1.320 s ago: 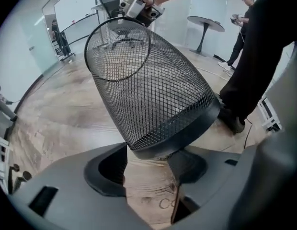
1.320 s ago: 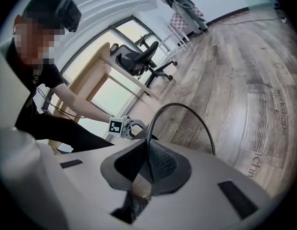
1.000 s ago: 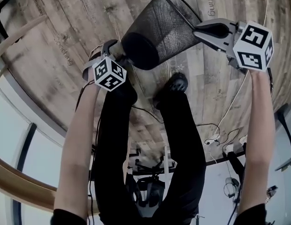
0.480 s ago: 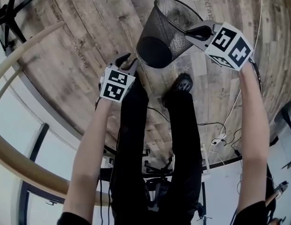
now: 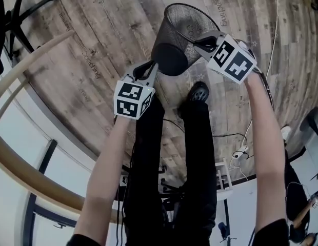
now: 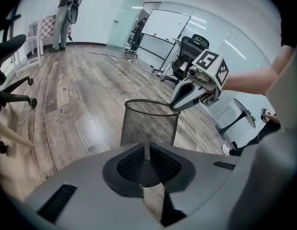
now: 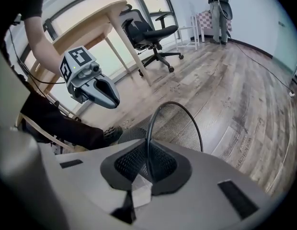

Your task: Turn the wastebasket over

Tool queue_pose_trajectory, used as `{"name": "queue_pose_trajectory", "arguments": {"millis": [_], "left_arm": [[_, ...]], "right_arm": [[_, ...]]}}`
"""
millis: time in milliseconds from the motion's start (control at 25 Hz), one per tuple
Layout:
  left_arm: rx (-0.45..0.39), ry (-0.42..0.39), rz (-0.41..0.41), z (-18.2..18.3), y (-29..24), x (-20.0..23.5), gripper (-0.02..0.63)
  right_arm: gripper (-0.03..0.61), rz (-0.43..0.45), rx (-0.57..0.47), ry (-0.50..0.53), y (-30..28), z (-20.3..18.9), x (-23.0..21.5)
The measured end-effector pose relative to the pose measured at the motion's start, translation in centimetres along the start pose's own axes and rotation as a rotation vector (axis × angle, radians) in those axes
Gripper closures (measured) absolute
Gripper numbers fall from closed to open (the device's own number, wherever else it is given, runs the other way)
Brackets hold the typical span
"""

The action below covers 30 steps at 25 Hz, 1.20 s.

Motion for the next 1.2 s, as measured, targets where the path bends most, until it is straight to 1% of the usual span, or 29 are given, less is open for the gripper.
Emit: {"name": "queue_pose_trajectory", "arguments": {"millis": [120,280,440,520,640,800,1040,1200], "left_arm": [[-0.009,-0.006,-0.004,0.6,0.5,-0.4,0.568],[-0.024,-0.015,-0.010,1.1,1.3,-1.1,0.569],[-0.033,-0.008,-0.013,0.6,2.5,-1.6,0.571],[-0.032,-0.005,-0.013,0.3,3.1,-1.8,0.571],[-0.033,0.001,-0.015,-0.1,3.8,-2.3,0.571],[-0.022,0.012,-0.010,-1.0,4.6,-2.9,0.571],[-0.003,0.018,-0.009,-2.6,5.3,-3.4,0.571],[0.023,0.043,-0.012,-4.0,5.2,-3.8,0.571]], "right_arm": [[0.529,-0.037,0.010,0.019,0.3,0.1,0.6],[0.529,-0.113,0.043,0.088,0.5,0.3,2.0],[0.529,-0.194,0.064,0.148,0.2,0.3,4.3],[0.529,-0.207,0.072,0.169,-0.2,0.2,5.7],[0.529,-0.185,0.073,0.167,-0.8,-0.4,7.9],[0.529,-0.122,0.059,0.111,-1.9,-1.7,10.7],[0.529,-0.067,0.036,0.036,-3.9,-2.8,13.9],[0.529,-0.035,0.025,0.036,-5.6,-3.0,16.1]]}}
Point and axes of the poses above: the fingertips, and each gripper's own axes: y backward along the fingers, x to its left, z out of its top, the point moved 9 cm from there along y, backward along the fingers, and after that the axes turned 6 degrees about x, right-handed, at the moved point
